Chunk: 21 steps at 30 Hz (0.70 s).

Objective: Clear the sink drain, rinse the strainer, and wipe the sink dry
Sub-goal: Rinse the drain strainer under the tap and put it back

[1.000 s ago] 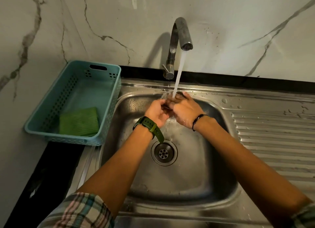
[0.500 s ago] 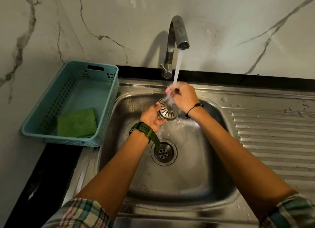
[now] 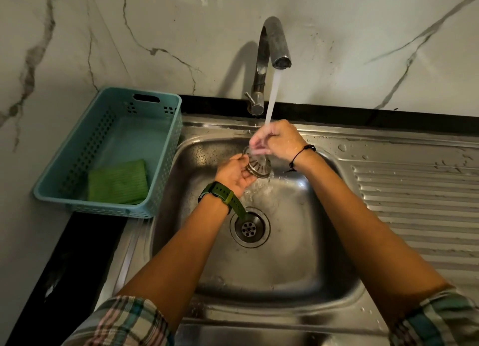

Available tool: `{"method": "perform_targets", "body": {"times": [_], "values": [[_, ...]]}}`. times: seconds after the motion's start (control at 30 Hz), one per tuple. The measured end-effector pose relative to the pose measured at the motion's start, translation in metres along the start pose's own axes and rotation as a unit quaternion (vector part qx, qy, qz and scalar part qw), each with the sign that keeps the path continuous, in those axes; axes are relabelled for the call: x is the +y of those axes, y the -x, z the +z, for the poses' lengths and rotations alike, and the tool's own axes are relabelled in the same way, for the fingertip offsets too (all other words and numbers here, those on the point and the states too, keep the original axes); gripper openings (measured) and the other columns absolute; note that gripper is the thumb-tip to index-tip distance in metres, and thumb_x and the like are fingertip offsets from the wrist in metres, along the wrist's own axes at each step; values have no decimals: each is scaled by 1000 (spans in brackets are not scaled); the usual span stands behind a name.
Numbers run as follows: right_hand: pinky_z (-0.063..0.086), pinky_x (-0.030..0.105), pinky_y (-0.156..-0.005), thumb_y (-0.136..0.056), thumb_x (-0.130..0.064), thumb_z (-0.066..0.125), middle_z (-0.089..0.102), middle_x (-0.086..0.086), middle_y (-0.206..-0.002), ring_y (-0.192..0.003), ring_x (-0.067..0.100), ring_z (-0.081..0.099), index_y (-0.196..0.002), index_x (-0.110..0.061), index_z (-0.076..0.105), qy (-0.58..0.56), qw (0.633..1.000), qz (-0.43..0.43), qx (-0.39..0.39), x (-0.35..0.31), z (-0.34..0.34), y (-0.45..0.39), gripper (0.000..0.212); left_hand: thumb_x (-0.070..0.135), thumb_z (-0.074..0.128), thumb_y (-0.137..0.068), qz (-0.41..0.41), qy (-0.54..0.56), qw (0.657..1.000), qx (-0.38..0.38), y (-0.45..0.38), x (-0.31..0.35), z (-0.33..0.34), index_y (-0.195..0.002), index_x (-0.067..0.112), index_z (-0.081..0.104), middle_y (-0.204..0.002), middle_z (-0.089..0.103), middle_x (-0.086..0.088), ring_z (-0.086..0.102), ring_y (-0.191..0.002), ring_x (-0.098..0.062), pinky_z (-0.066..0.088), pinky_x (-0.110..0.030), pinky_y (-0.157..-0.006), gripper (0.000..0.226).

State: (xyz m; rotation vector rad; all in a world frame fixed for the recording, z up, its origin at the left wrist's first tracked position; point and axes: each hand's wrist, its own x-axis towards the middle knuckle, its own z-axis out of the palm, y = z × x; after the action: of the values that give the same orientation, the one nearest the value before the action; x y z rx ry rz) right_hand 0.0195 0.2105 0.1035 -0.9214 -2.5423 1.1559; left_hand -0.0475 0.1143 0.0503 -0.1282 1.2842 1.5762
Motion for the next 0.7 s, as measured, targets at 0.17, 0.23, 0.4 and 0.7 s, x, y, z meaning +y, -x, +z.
{"method": "perform_targets", "body": {"times": [0.17, 0.23, 0.4, 0.7], "values": [[37, 31, -102, -97, -23, 40, 54, 14, -128, -119, 24, 50, -121, -10, 56, 13, 1000, 10, -7, 10, 39, 10, 32, 10, 47, -93, 45, 44, 998, -12, 1, -4, 11, -120, 1, 55, -117, 60, -21, 59, -109, -31, 50, -41, -94, 30], [42, 33, -97, -98, -29, 36, 51, 15, -126, -114, 25, 50, -127, -12, 51, -49, 998, 27, 41, 13, 49, 6, 36, 9, 47, -93, 84, 54, 995, -18, 1, -8, 15, -115, 1, 58, -112, 63, -19, 62, -104, -28, 53, -35, -88, 26], [44, 24, -71, -96, -35, 40, 56, -2, -88, -86, 16, 53, -111, -16, 59, -237, 955, 137, 117, 14, 45, -8, 31, 5, 42, -94, 113, 57, 989, -74, 7, -9, 14, -120, -4, 53, -95, 64, -12, 62, -87, -20, 53, -30, -77, 30], [43, 21, -95, -99, -13, 36, 61, 11, -122, -109, 13, 55, -119, -7, 60, -131, 985, -90, 61, 39, 42, 10, 31, 10, 53, -90, 72, -1, 997, -34, 4, 10, 18, -92, 8, 63, -81, 66, -7, 66, -71, -14, 57, -22, -56, 11]]}}
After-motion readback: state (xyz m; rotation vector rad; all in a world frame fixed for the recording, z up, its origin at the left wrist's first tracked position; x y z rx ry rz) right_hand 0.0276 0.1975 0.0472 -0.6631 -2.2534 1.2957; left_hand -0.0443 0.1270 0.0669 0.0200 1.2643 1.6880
